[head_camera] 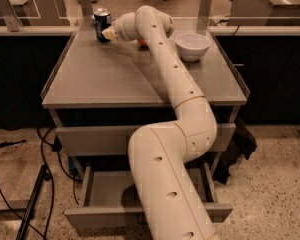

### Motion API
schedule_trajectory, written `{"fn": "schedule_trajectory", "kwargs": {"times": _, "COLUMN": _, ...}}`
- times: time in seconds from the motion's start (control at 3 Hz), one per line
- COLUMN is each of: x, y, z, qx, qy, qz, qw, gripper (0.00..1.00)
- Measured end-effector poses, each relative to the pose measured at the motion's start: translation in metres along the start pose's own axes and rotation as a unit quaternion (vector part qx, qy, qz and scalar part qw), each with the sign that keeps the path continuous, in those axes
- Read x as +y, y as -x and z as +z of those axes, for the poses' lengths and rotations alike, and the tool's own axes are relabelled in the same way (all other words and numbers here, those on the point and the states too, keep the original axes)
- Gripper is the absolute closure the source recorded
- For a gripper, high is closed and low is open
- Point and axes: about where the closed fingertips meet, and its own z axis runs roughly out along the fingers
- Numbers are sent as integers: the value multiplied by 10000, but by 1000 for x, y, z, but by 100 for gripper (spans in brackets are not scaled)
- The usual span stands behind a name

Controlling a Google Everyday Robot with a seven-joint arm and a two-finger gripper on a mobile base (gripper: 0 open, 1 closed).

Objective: Place pepsi can into middle drawer

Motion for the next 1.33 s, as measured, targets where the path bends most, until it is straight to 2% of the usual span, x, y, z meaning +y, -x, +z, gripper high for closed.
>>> {"fn": "schedule_trajectory", "kwargs": {"times": 0.33, "x": 0, "y": 0, "z": 0, "qx": -1, "qy": 4, "qz": 1, "qw": 10000, "gripper": 52}}
{"fn": "schedule_trajectory", "kwargs": {"times": 1.0, "x": 0, "y": 0, "z": -1, "qx": 0, "qy": 19, "qz": 8, "qw": 10000, "gripper": 10}}
{"fn": "schedule_trajectory", "kwargs": {"times": 1.33, "x": 3, "y": 3, "z": 0, "qx": -19, "qy": 49, "qz": -2, "qw": 10000, "gripper": 0}}
